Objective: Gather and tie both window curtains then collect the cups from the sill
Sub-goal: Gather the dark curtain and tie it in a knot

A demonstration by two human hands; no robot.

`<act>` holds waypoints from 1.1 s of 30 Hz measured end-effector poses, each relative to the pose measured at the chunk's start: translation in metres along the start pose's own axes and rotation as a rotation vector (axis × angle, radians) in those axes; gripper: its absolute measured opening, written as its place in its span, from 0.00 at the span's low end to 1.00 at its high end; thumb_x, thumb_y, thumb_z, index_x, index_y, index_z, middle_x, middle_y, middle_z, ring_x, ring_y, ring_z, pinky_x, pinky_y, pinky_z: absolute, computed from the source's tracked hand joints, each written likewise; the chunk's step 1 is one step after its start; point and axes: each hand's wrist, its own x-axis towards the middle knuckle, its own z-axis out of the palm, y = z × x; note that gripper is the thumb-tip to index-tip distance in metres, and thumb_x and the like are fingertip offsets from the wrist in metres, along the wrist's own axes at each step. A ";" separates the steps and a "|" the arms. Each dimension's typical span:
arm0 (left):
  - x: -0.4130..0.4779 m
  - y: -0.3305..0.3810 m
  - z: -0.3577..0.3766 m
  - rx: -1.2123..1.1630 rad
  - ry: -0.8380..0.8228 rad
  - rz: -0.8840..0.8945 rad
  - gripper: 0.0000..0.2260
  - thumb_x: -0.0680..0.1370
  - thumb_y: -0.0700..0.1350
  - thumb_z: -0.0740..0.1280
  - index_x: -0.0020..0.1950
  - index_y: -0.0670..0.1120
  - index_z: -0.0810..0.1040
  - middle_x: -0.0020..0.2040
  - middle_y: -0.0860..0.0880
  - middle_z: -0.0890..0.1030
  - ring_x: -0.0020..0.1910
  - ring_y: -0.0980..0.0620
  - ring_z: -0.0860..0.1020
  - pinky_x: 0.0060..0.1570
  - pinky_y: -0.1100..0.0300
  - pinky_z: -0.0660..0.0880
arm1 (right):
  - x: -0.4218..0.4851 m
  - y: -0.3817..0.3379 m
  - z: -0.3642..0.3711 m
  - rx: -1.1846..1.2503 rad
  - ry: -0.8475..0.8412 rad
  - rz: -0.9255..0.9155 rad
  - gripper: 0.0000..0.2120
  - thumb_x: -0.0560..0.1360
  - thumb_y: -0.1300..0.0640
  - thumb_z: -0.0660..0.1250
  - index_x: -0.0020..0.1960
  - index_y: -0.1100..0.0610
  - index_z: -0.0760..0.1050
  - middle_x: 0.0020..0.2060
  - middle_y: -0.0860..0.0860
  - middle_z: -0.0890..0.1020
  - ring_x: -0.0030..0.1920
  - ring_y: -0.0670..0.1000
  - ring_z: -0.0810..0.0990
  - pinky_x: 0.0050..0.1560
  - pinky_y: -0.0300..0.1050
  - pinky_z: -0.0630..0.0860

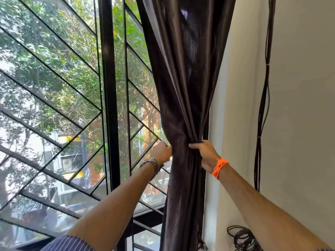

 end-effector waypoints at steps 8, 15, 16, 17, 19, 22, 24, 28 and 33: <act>-0.006 0.010 0.024 -0.584 -0.237 0.070 0.13 0.78 0.35 0.57 0.60 0.44 0.75 0.52 0.43 0.82 0.46 0.50 0.81 0.39 0.56 0.79 | -0.006 0.003 0.004 0.163 -0.114 0.101 0.15 0.75 0.69 0.64 0.61 0.67 0.76 0.52 0.64 0.83 0.50 0.62 0.83 0.53 0.57 0.80; -0.005 0.010 0.022 -0.527 -0.259 0.202 0.13 0.73 0.40 0.66 0.57 0.44 0.77 0.55 0.42 0.81 0.51 0.44 0.82 0.51 0.48 0.80 | -0.012 0.005 -0.012 0.139 -0.261 0.297 0.19 0.73 0.57 0.69 0.62 0.65 0.77 0.51 0.60 0.83 0.49 0.57 0.84 0.54 0.51 0.80; -0.005 0.010 0.022 -0.509 -0.263 0.222 0.13 0.72 0.41 0.67 0.56 0.44 0.77 0.55 0.42 0.81 0.51 0.44 0.82 0.51 0.48 0.80 | -0.011 0.004 -0.015 0.135 -0.277 0.303 0.20 0.73 0.56 0.70 0.62 0.65 0.77 0.51 0.60 0.83 0.49 0.57 0.83 0.55 0.51 0.79; -0.005 0.011 0.021 -0.474 -0.255 0.241 0.11 0.73 0.41 0.67 0.56 0.45 0.78 0.55 0.43 0.82 0.51 0.44 0.82 0.51 0.48 0.80 | -0.011 0.004 -0.016 0.113 -0.282 0.304 0.20 0.73 0.56 0.70 0.62 0.65 0.77 0.52 0.60 0.83 0.50 0.57 0.83 0.57 0.51 0.78; -0.004 0.012 0.020 -0.373 -0.202 0.267 0.08 0.75 0.42 0.68 0.54 0.47 0.77 0.53 0.45 0.82 0.50 0.46 0.82 0.48 0.51 0.80 | -0.010 0.003 -0.016 0.044 -0.265 0.297 0.21 0.72 0.54 0.72 0.61 0.64 0.78 0.54 0.60 0.83 0.54 0.58 0.82 0.62 0.53 0.76; -0.003 0.016 0.017 -0.134 -0.071 0.273 0.06 0.76 0.42 0.66 0.52 0.45 0.77 0.48 0.46 0.83 0.44 0.47 0.82 0.37 0.60 0.76 | -0.009 -0.001 -0.010 -0.103 -0.174 0.245 0.24 0.69 0.52 0.76 0.60 0.65 0.78 0.53 0.59 0.84 0.54 0.57 0.83 0.61 0.54 0.77; -0.003 0.018 0.014 0.002 -0.037 0.270 0.08 0.76 0.40 0.64 0.53 0.42 0.79 0.48 0.45 0.83 0.46 0.46 0.81 0.39 0.59 0.72 | -0.009 -0.003 -0.007 -0.246 -0.068 0.185 0.26 0.65 0.48 0.78 0.56 0.65 0.80 0.48 0.57 0.86 0.50 0.56 0.85 0.57 0.53 0.79; -0.010 0.022 0.007 0.119 -0.010 0.221 0.08 0.74 0.38 0.63 0.48 0.39 0.80 0.45 0.42 0.83 0.43 0.44 0.80 0.38 0.58 0.72 | -0.011 -0.011 -0.001 -0.676 0.171 0.015 0.22 0.60 0.39 0.78 0.30 0.56 0.75 0.25 0.48 0.78 0.29 0.48 0.78 0.32 0.40 0.75; -0.022 0.025 -0.002 0.212 0.042 0.207 0.09 0.74 0.40 0.63 0.43 0.43 0.83 0.38 0.45 0.83 0.38 0.45 0.80 0.34 0.59 0.71 | -0.013 -0.013 0.006 -0.829 0.396 -0.209 0.32 0.54 0.40 0.81 0.45 0.59 0.71 0.37 0.50 0.77 0.39 0.52 0.77 0.31 0.39 0.68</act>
